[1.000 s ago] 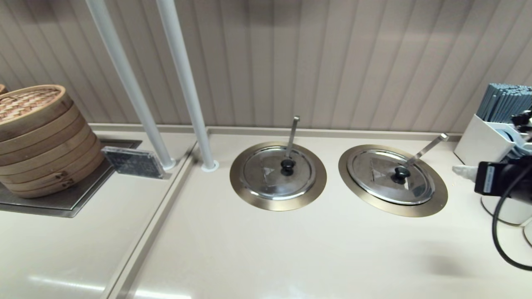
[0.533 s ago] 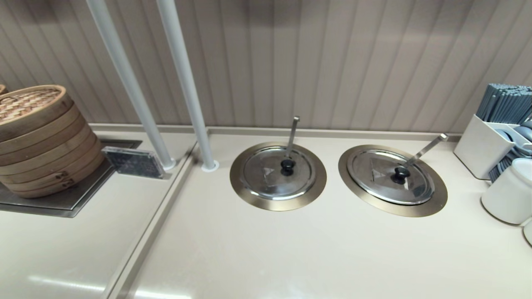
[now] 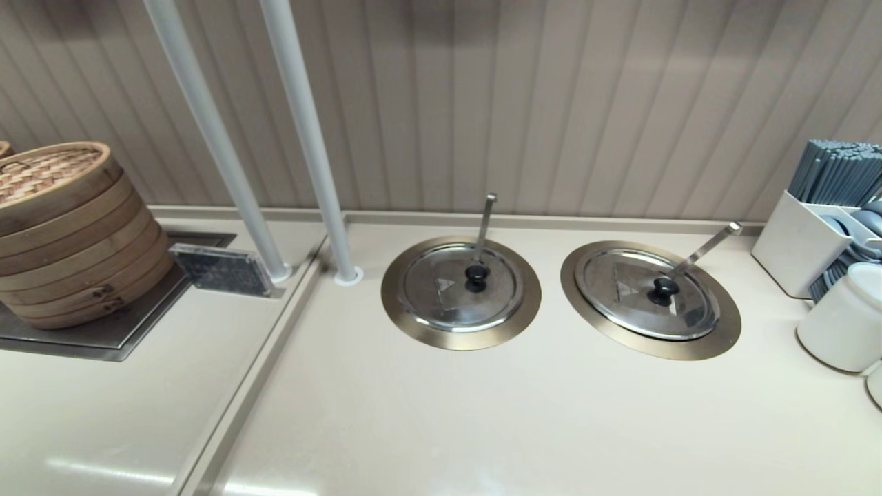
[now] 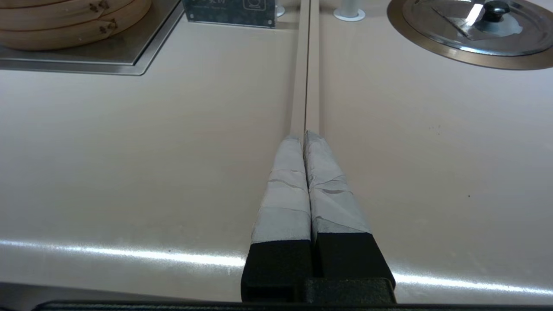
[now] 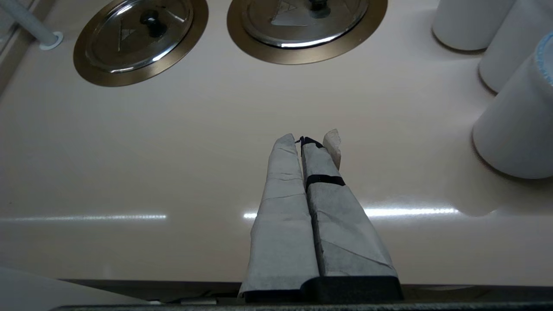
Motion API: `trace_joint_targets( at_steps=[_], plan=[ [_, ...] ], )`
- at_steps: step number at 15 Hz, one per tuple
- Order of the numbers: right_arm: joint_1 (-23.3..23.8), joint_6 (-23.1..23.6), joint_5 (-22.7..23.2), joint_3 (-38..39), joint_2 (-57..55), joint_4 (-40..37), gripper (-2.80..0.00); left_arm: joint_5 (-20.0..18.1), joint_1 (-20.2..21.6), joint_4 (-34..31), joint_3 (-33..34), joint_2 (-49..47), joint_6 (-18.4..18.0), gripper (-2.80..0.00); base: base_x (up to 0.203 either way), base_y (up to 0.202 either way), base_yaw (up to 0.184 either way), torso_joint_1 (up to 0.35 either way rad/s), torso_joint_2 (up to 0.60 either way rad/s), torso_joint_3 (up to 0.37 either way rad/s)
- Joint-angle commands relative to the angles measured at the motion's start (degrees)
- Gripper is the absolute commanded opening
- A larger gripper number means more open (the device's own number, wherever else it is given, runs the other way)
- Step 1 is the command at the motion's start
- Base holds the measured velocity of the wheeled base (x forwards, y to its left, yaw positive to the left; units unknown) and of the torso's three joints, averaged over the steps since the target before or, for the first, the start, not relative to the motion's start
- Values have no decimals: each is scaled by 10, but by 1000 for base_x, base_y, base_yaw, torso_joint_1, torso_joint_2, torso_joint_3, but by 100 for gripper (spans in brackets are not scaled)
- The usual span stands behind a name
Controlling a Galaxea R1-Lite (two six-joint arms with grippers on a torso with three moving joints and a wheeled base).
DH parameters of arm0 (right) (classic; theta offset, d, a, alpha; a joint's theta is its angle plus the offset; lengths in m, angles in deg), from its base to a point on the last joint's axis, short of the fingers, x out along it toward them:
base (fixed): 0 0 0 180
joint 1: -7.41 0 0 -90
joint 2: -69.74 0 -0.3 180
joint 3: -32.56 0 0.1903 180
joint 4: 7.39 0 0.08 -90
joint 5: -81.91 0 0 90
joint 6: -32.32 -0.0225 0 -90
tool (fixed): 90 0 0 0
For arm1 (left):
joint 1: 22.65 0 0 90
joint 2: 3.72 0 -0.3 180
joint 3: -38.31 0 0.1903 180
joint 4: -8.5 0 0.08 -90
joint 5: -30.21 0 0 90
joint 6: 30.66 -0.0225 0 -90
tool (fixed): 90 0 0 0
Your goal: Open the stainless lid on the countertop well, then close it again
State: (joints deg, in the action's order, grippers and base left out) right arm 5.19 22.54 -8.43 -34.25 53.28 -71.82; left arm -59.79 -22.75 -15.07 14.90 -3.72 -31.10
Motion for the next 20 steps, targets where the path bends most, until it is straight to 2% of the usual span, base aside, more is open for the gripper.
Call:
trace_joint_targets(
  at_steps=[1, 2, 3, 6, 8, 11, 14, 15, 16, 19, 20],
  plan=[
    [-54, -7, -79, 0, 5, 1, -280, 0, 0, 0, 0, 0, 0, -280, 0, 0, 0, 0, 0, 0],
    [-54, -29, -81, -2, 5, -1, -280, 0, 0, 0, 0, 0, 0, -280, 0, 0, 0, 0, 0, 0],
    [-54, -32, -82, -4, 5, -2, -280, 0, 0, -1, 0, 0, 0, -280, 0, 0, 0, 0, 0, 0],
    [-22, 17, -78, -23, 5, 0, -280, 0, 0, 0, 0, 0, 0, -280, 0, 0, 0, 0, 0, 0],
    [5, 21, -55, -20, 16, 0, -280, 0, 0, 0, 0, 0, 0, -280, 0, 0, 0, 0, 0, 0],
    [16, 25, -27, 37, 90, -2, -280, 0, 0, 0, 0, 0, 0, -280, 0, 0, 0, 0, 0, 0],
    [18, 65, 32, 146, 165, 10, -280, 0, 0, 0, 0, 0, 0, -280, 0, 0, 0, 0, 0, 0],
    [18, 73, 39, 191, 164, 41, -280, 0, 0, -1, 0, 0, 0, -280, 0, 0, 0, 0, 0, 0],
    [18, 84, 43, 244, 164, 106, -280, 0, 0, 0, 0, 0, 0, -280, 0, 0, 0, 0, 0, 0],
    [19, 146, 38, 410, 164, 352, -280, 0, 0, -1, 0, 0, 0, -280, 0, 0, 0, 0, 0, 0],
    [19, 162, 37, 435, 164, 383, -280, 0, 0, 0, 0, 0, 0, -280, 0, 0, 0, 0, 0, 0]
  ],
)
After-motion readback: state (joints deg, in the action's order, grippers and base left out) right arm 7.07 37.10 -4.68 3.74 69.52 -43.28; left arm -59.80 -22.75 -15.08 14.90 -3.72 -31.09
